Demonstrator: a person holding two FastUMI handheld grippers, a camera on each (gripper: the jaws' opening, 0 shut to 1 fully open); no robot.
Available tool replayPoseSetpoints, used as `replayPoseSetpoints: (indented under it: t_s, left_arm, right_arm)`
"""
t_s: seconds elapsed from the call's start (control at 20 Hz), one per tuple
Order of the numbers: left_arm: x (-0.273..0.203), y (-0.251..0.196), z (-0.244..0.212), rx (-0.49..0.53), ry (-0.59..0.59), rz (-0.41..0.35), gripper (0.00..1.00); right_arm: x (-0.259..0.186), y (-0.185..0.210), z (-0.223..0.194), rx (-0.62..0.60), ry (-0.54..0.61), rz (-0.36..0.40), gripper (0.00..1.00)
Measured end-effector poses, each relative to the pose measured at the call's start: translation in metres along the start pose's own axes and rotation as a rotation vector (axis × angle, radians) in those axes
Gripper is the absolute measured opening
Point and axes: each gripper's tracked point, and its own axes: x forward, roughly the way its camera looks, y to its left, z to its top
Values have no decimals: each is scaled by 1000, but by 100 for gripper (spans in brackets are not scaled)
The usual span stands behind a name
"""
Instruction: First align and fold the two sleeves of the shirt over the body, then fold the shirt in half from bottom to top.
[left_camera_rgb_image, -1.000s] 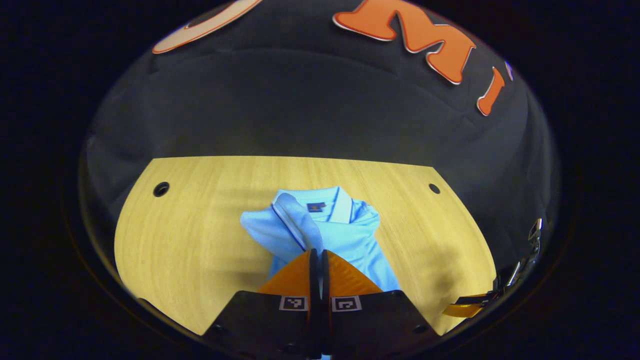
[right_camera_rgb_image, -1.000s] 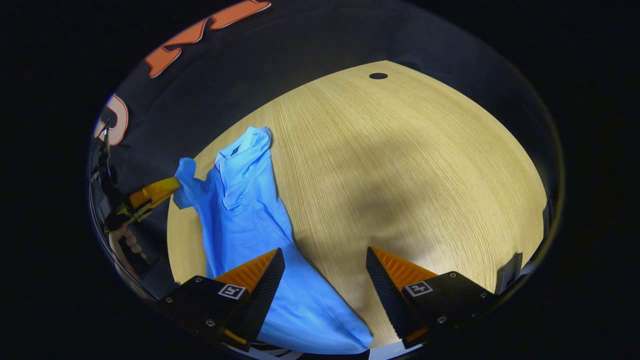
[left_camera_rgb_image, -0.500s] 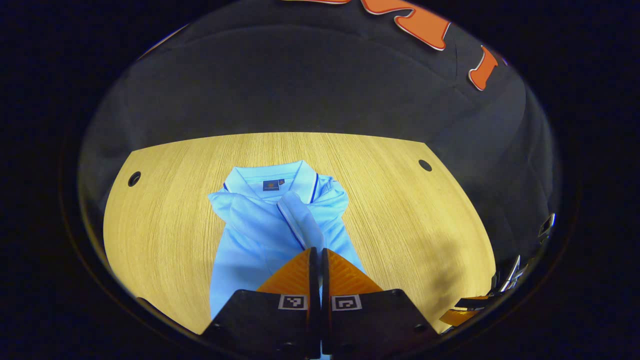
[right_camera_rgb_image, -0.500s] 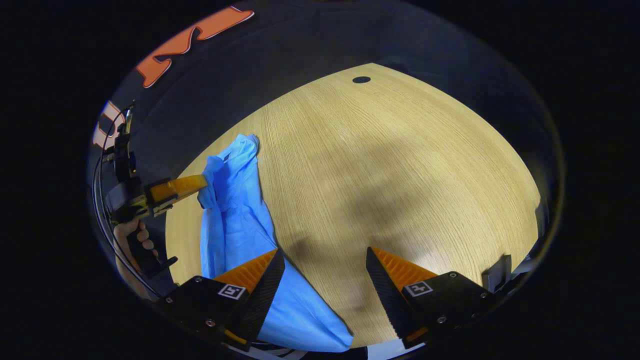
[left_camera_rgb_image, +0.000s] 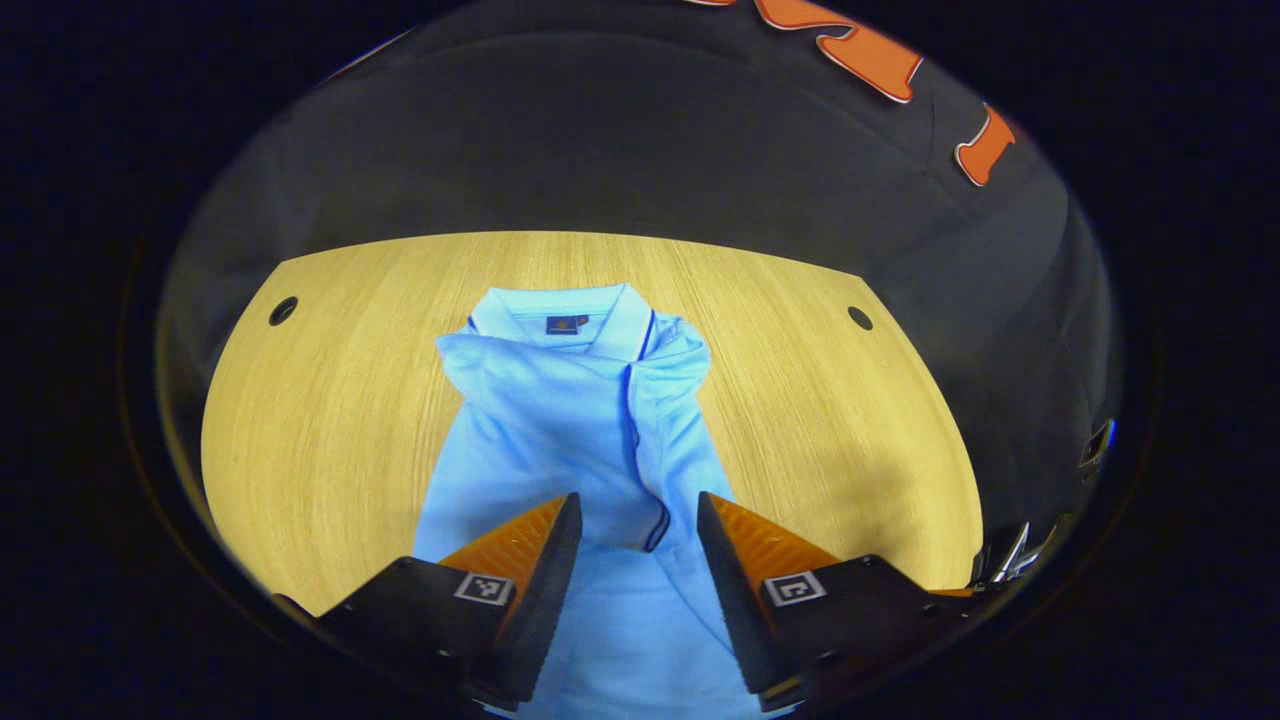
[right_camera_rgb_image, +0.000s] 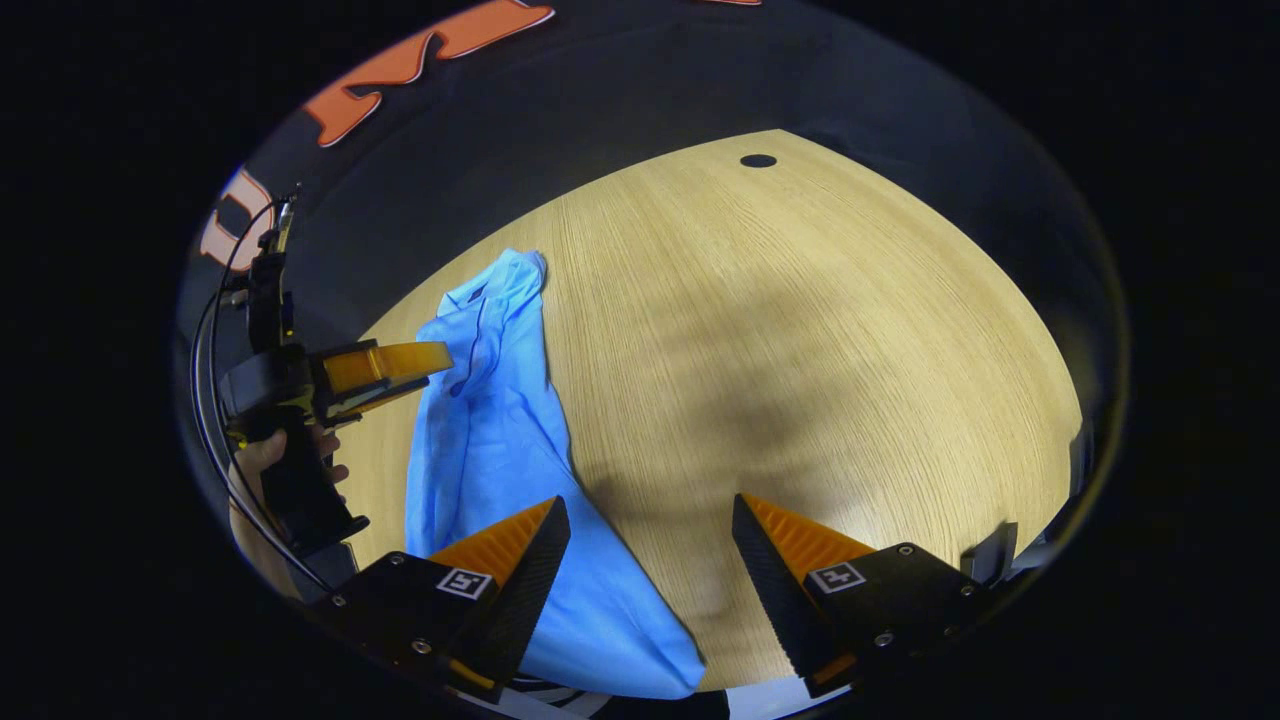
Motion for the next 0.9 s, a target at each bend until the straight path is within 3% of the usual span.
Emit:
replayPoseSetpoints:
  t_s: [0.05,0.1,0.15,0.55,0.9]
  left_arm:
    - [-9,10,-8,3,0,12,81]
    - [-18,21,-20,2,8,28,91]
    - [-28,33,-33,-3,16,42,92]
    - [-121,110,-152,-9,120,123,94]
    - [-163,123,-254,-10,292,142,93]
  right_arm:
    - [0,3,-3,-17,4,0,99]
    - [0,6,-7,-37,10,-3,99]
    - [0,8,-13,-59,19,-6,99]
    - [-12,12,-80,-215,141,-56,99]
    - [-23,3,-143,-296,280,-92,99]
